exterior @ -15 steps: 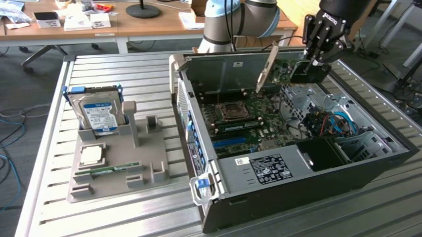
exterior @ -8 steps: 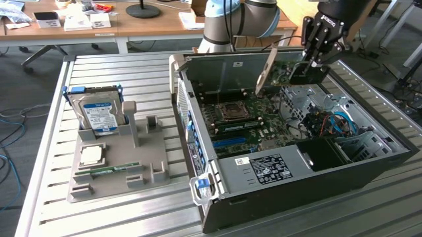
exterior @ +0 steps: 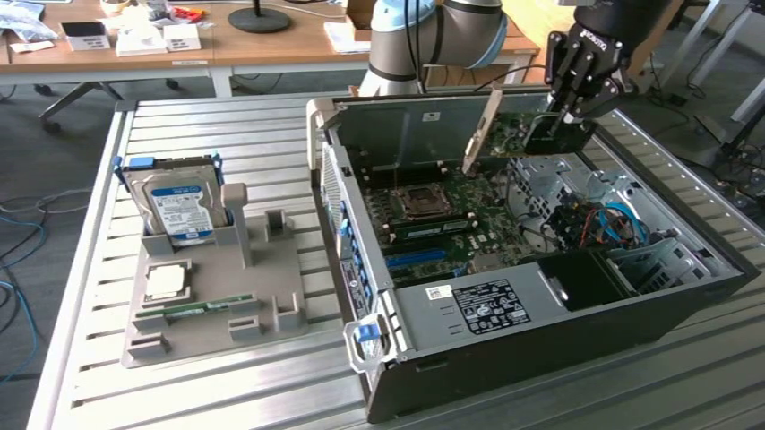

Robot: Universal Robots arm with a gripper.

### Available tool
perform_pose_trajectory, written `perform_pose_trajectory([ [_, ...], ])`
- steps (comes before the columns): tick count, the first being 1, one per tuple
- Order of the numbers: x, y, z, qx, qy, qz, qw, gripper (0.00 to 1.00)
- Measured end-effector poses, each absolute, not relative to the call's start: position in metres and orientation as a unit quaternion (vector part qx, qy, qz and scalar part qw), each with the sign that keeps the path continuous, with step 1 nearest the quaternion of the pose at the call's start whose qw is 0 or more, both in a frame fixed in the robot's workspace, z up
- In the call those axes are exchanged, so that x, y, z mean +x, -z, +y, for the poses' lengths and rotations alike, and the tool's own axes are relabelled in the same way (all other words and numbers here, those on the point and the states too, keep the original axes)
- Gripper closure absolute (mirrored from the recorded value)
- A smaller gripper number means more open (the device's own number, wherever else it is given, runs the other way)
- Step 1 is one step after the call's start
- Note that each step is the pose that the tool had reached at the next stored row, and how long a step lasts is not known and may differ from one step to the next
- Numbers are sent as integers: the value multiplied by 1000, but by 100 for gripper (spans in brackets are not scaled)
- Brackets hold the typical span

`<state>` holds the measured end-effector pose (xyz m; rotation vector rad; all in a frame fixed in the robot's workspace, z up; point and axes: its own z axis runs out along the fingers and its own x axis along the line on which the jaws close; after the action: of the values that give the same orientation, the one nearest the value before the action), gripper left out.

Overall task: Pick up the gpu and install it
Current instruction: 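Insert the gpu into the slot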

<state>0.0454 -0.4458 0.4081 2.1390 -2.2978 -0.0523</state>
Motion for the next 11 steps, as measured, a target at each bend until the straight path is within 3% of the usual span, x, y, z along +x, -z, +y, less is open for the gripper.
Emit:
perform_pose_trajectory([
  [11, 38, -397, -446, 681, 12, -732, -4, 73],
])
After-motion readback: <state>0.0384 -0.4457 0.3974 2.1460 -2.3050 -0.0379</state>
